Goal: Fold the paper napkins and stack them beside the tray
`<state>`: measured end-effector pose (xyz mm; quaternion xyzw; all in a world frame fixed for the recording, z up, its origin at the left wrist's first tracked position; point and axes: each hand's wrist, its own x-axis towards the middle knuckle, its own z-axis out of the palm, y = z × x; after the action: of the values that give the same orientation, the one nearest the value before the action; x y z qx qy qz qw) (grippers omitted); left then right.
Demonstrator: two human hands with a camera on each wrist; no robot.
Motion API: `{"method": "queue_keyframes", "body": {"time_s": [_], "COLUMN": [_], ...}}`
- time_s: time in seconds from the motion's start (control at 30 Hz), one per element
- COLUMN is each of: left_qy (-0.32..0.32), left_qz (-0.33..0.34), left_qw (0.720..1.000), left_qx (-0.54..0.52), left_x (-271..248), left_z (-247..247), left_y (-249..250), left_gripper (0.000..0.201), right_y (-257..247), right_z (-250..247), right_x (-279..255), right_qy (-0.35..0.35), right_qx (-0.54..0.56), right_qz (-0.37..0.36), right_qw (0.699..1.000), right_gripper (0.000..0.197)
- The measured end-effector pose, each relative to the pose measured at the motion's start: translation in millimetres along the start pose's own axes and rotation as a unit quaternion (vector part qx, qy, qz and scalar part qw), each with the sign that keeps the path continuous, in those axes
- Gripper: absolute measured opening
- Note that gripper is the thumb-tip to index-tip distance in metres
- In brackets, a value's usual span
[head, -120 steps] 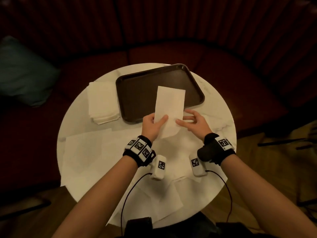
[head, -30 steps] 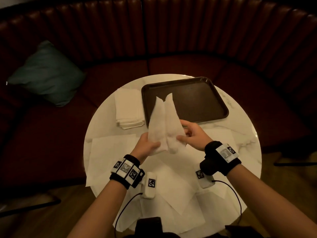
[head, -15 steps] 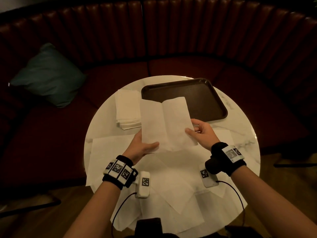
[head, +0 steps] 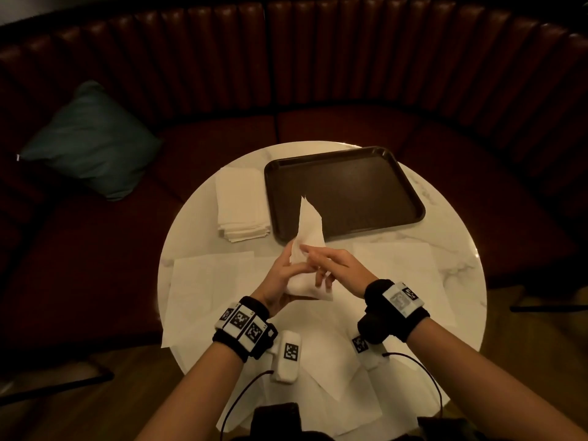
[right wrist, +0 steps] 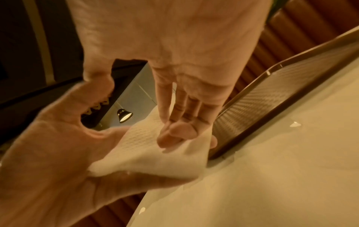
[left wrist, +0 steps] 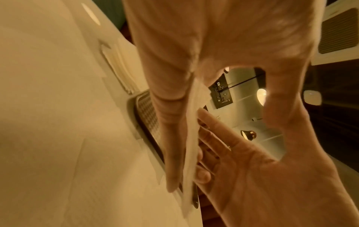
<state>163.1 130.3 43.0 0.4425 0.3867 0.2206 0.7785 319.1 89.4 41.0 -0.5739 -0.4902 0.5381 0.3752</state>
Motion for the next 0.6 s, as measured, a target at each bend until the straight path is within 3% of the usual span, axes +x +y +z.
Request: {"method": "queue_keyframes", "body": {"time_s": [0.1, 0.17, 0.23, 0.33, 0.43, 0.5, 0.57, 0.6], "left_qy": [0.032, 0.049, 0.037, -0.016, -0.069, -0.021, 0.094, 0.141], "left_qz": [0.009, 0.037, 0.071, 0.123, 0.13, 0.122, 0.15, 0.151], "left_qw": [0.999, 0.996, 0.985, 0.936, 0.877, 0.887, 0.927, 0.942], "left_qx": [-0.002, 0.063, 0.154, 0.328, 0.458, 0.445, 0.331, 0.263], "left_x": [1.3, 3.2, 4.4, 5.9, 10.3, 9.3, 4.6, 1.9], "left_z": [-7.4, -11.7, -12.0, -3.4, 0.6, -5.2, -12.9, -15.1], "left_y": [-1.9, -4.7, -4.9, -4.0, -12.3, -10.0, 0.0, 8.1], "left_gripper": [0.065, 0.079, 0.087, 0.091, 0.086, 0.063, 0.048, 0.05], "right_y": [-2.0, -2.2, -1.0, -2.4, -2.7, -3.0, -4.3, -7.3], "right_z": [-4.2, -9.4, -12.8, -7.7, -0.7, -0.8, -1.6, -0.9], "right_x": [1.5, 3.9, 7.0, 13.4, 18.1, 19.6, 20.8, 21.7], "right_qy": [0.021, 0.054, 0.063, 0.032, 0.094, 0.136, 0.131, 0.12], "right_qx": [0.052, 0.065, 0.082, 0.113, 0.148, 0.184, 0.219, 0.229], "right_qz": [0.022, 0.022, 0.038, 0.072, 0.061, 0.063, 0.063, 0.06], "right_qw": [0.998, 0.996, 0.994, 0.99, 0.983, 0.971, 0.965, 0.964], "right_gripper": [0.052, 0.041, 0.043, 0.055, 0.03, 0.021, 0.024, 0.023]}}
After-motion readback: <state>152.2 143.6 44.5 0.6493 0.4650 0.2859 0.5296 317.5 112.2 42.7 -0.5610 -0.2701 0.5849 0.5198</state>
